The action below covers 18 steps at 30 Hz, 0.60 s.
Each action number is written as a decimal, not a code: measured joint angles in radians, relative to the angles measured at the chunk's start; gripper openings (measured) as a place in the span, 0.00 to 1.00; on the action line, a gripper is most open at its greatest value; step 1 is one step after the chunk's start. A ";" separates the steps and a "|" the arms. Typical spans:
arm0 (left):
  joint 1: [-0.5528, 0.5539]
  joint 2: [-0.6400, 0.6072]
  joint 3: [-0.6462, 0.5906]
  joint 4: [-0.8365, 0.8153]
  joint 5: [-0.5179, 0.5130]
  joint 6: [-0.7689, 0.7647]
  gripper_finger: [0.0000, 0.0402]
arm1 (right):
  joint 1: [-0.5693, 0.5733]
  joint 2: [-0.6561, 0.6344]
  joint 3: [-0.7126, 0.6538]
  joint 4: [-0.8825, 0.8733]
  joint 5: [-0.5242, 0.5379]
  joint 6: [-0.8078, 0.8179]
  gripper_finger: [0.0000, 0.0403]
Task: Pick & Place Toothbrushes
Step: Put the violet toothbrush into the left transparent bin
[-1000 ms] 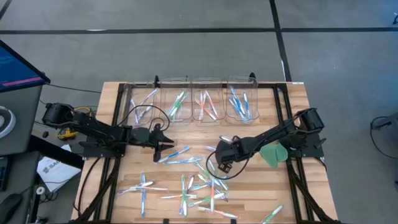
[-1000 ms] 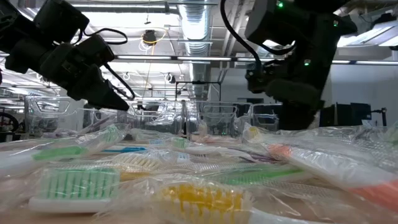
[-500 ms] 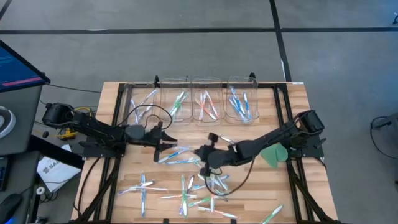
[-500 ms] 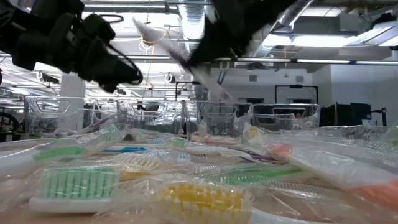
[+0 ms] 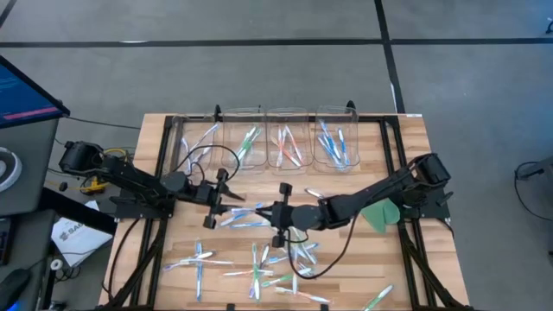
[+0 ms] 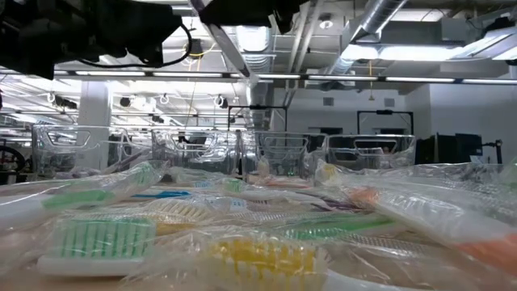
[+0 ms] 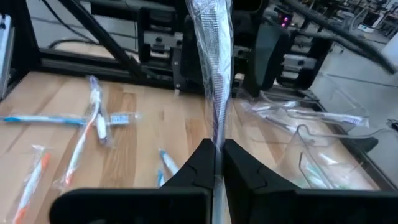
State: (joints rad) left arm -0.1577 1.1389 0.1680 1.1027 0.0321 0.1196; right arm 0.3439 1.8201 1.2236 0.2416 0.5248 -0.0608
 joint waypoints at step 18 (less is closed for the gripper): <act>0.000 0.001 0.000 0.005 -0.036 -0.066 0.62 | -0.006 0.001 0.000 -0.001 -0.030 -0.001 0.01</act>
State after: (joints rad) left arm -0.1574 1.1397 0.1680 1.1076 -0.0040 0.0536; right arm 0.3376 1.8206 1.2236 0.2411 0.4944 -0.0617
